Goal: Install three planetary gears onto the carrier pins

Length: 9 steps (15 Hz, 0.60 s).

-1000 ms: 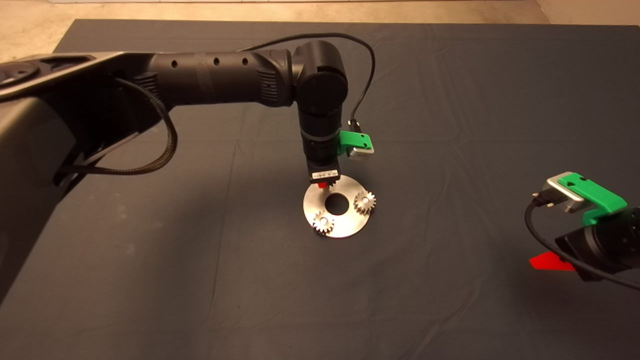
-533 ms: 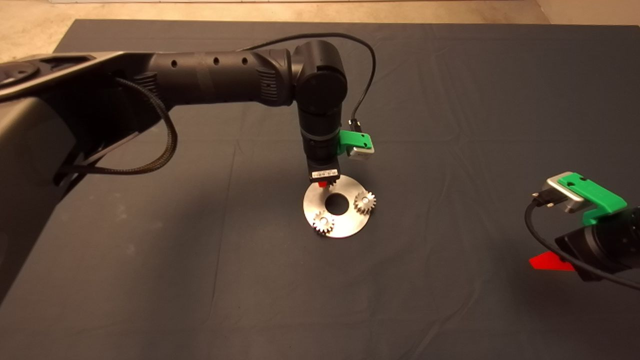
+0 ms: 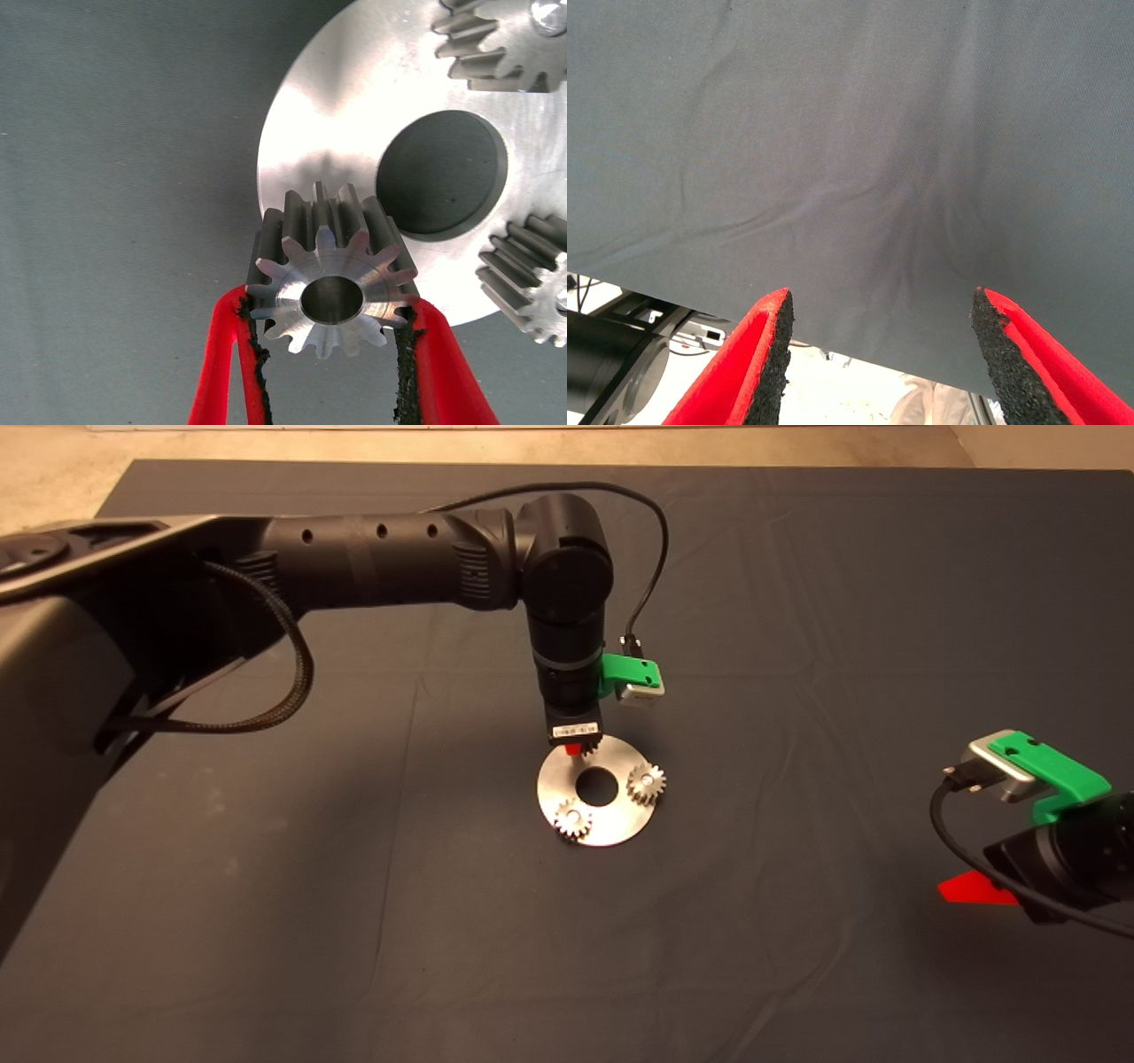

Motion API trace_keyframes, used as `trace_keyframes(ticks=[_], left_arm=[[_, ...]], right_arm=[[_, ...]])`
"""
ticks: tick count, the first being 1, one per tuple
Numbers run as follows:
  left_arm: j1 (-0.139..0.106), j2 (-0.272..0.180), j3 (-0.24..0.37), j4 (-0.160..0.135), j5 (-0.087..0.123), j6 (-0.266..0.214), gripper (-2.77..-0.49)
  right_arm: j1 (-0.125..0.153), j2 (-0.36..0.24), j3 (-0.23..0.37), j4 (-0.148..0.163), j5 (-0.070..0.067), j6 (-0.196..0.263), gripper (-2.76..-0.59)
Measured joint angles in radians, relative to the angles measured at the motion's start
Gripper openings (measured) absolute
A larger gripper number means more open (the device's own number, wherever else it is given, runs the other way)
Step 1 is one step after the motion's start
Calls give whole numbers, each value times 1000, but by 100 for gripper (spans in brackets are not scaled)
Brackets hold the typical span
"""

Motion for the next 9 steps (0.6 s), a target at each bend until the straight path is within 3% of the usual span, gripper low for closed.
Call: trace_keyframes(ticks=[9], left_arm=[[-2,-1,-16,1,-7,25,-274]], right_arm=[[0,0,0,0,0,0,-189]])
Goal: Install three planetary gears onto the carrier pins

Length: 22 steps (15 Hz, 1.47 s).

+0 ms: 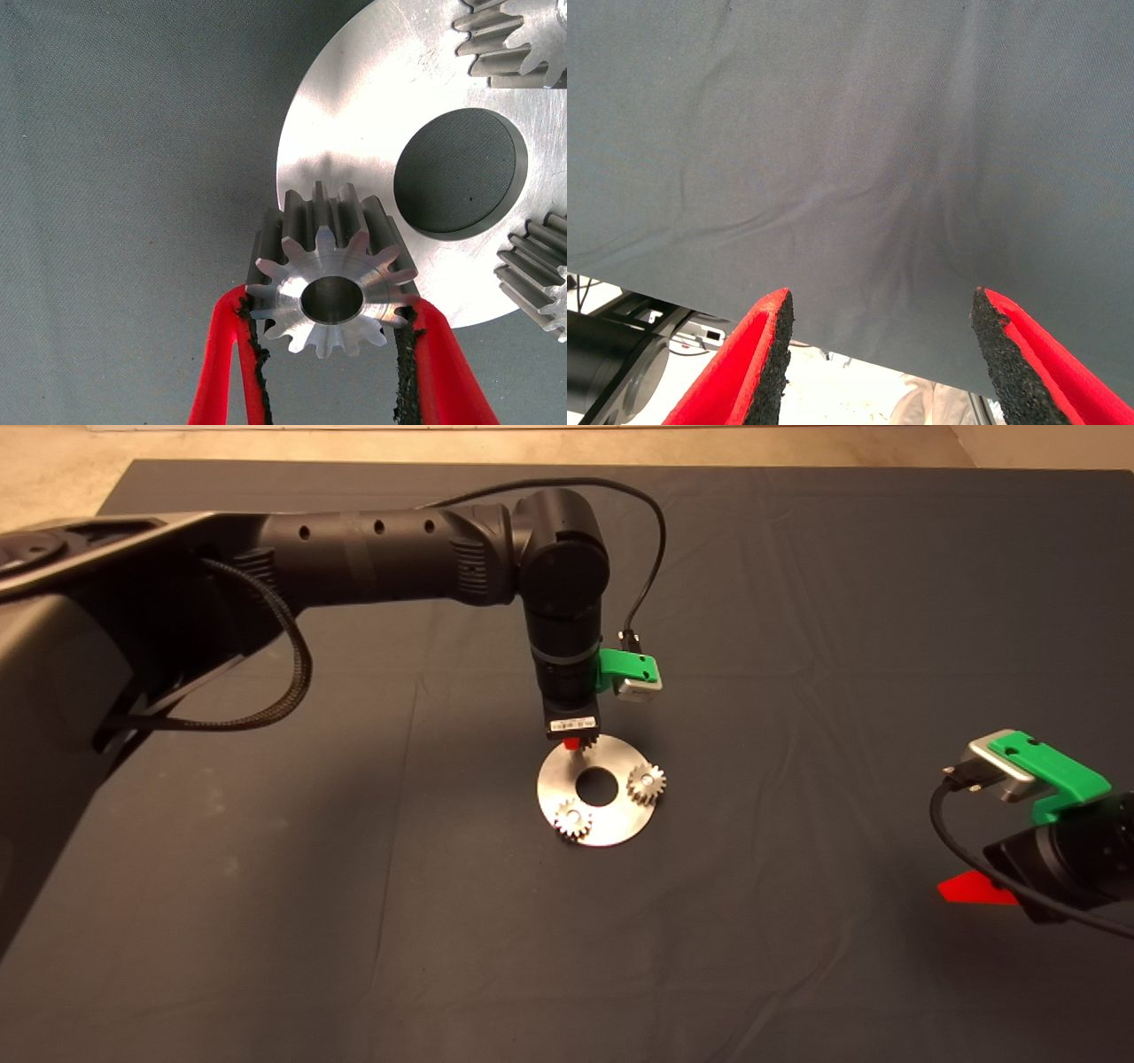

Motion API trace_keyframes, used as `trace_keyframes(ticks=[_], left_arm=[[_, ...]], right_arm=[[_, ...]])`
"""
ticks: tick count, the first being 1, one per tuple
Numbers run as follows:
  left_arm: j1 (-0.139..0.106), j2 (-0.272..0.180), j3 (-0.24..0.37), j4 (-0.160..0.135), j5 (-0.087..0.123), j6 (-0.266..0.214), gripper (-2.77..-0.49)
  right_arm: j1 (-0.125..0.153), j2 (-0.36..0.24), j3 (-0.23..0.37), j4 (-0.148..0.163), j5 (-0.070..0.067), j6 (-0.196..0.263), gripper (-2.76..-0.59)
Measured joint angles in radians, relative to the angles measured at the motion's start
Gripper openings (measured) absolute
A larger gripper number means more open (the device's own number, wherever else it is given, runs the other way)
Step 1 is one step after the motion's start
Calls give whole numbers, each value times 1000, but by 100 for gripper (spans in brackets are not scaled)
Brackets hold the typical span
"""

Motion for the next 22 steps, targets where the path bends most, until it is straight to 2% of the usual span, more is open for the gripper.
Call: trace_keyframes(ticks=[8,13,19,22], left_arm=[[0,2,0,0,14,0,-274],[1,2,0,-1,61,0,-274],[1,1,0,-2,61,-1,-274],[1,1,2,-4,60,-19,-274]], right_arm=[[0,0,-2,0,0,0,-189],[2,0,-2,0,1,0,-189],[2,0,-2,0,0,0,-189],[2,0,-2,0,0,0,-189]])
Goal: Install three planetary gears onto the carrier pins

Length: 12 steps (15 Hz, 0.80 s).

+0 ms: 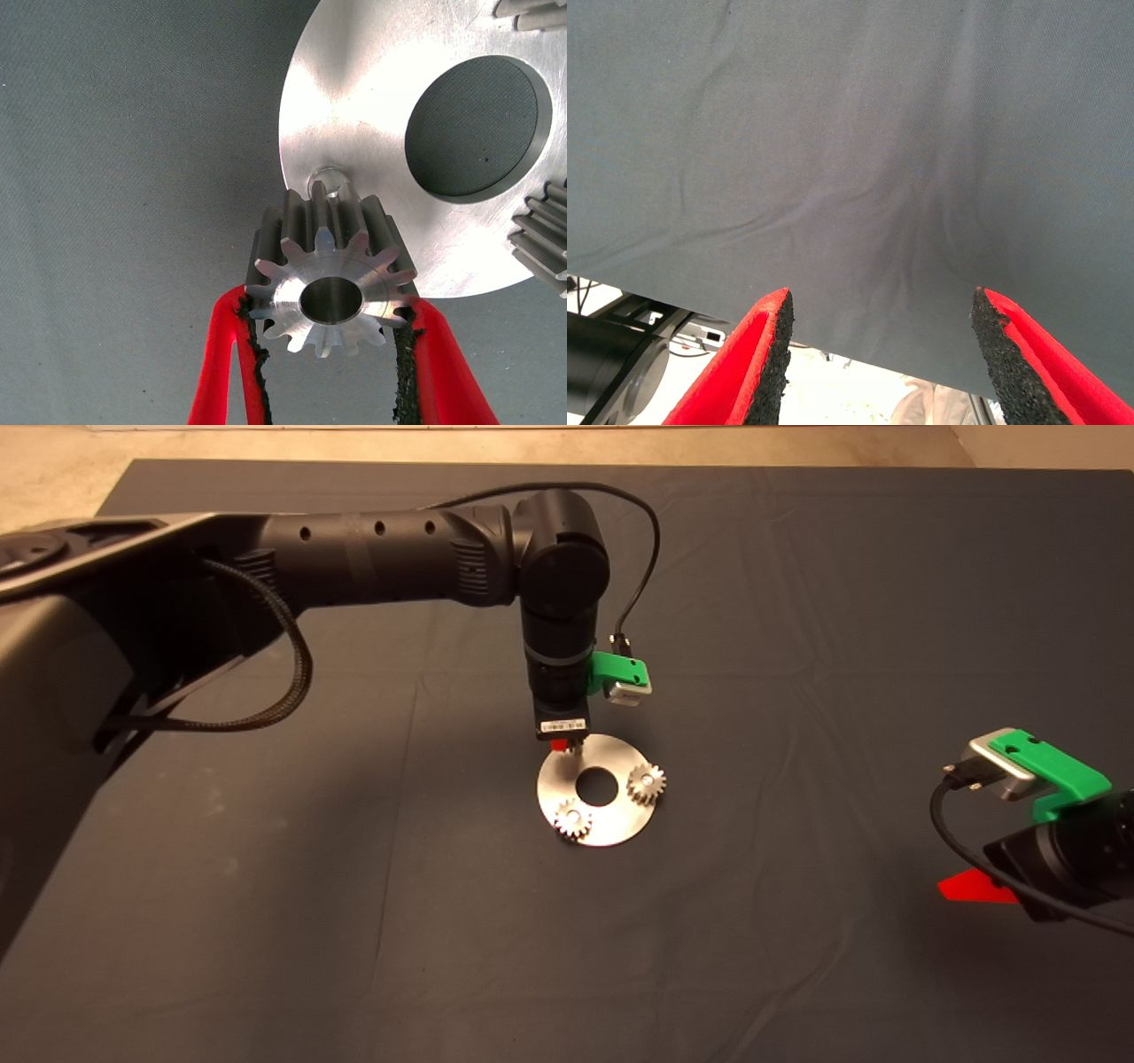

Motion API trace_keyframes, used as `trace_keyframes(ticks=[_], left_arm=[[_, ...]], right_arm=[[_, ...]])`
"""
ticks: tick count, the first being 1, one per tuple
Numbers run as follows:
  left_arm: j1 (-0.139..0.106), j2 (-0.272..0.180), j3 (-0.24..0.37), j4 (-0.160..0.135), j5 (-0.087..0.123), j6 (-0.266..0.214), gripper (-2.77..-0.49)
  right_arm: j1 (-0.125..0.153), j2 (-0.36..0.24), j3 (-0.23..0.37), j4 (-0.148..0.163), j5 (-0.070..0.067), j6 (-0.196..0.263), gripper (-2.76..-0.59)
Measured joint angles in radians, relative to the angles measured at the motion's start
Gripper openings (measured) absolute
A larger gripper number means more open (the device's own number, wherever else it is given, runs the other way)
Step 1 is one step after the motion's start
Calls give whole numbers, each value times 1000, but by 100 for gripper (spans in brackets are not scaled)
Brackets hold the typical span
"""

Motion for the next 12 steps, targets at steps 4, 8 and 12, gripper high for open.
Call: trace_keyframes(ticks=[4,8,12], left_arm=[[0,1,8,-16,-19,-10,-274],[0,1,10,-22,-31,-19,-274],[0,0,20,-26,-55,-30,-274]], right_arm=[[0,0,0,0,0,0,-189],[0,0,0,0,0,0,-189],[0,-1,0,0,0,0,-189]])
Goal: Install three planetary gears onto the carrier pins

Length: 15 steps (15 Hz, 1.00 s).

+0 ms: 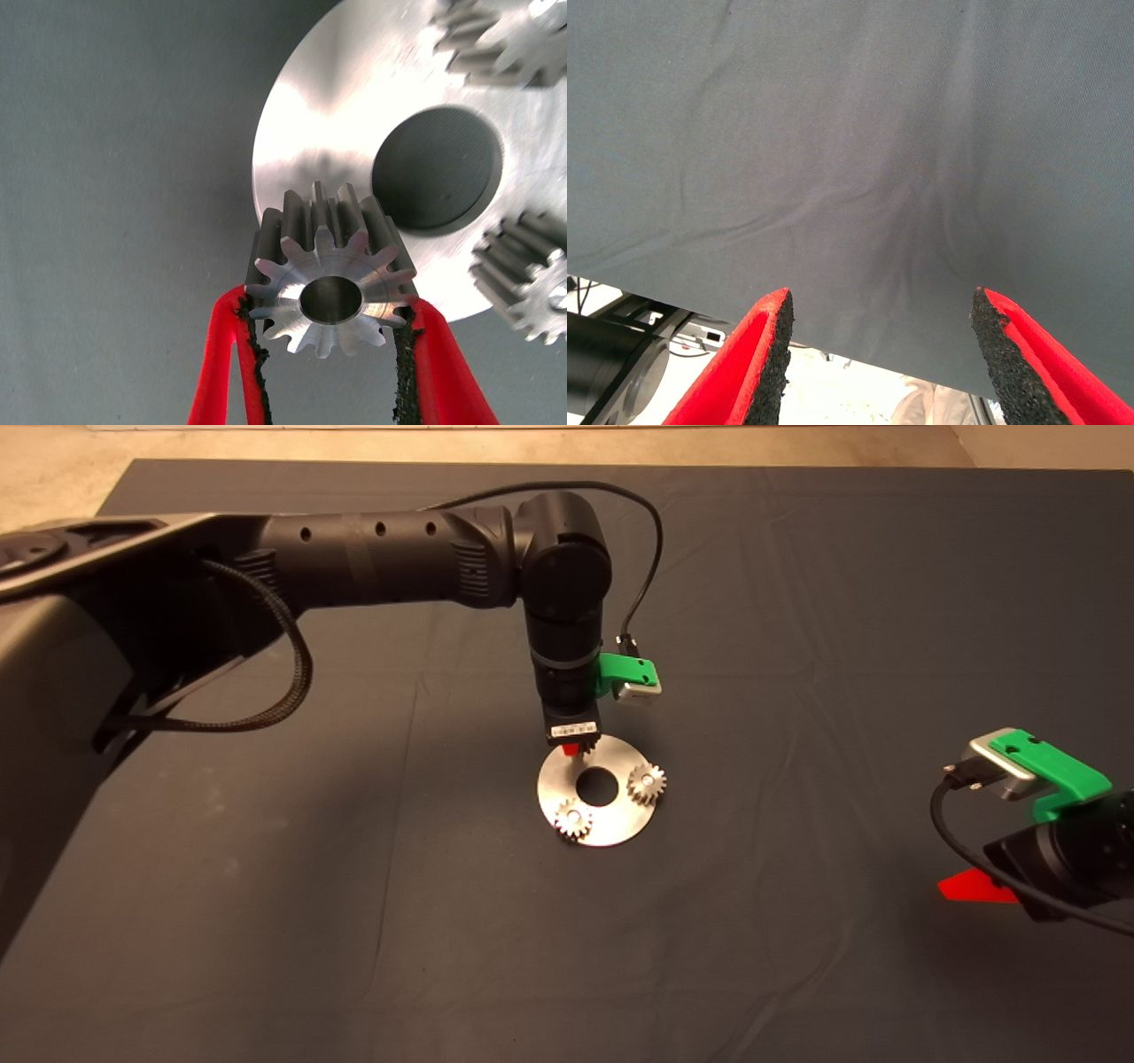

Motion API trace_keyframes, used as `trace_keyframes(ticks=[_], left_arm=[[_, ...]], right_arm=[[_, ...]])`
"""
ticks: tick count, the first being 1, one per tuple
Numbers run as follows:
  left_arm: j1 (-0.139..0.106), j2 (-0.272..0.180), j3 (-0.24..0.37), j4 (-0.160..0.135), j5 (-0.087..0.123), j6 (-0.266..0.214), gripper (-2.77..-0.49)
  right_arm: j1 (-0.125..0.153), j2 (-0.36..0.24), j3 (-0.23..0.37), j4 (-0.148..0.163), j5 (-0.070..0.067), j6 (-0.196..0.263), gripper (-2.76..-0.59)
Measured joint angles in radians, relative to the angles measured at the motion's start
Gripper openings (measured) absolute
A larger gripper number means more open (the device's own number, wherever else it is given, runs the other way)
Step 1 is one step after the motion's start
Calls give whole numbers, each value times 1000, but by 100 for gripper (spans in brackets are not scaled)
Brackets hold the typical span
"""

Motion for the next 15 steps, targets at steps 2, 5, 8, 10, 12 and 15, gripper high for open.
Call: trace_keyframes(ticks=[2,5,8,10,12,15], left_arm=[[0,1,4,-5,-14,-6,-274],[0,0,4,-8,-30,-6,-274],[0,0,4,-7,-39,-5,-274],[0,-1,4,-8,-39,-5,-274],[0,0,4,-8,-38,-5,-274],[0,0,4,-8,-17,-4,-274]], right_arm=[[0,-5,0,0,1,0,-189],[2,-13,0,0,0,-4,-189],[2,-14,0,0,0,-6,-189],[2,-16,0,0,0,-6,-189],[2,-16,0,0,0,-6,-189],[2,-16,-2,0,0,-7,-189]])
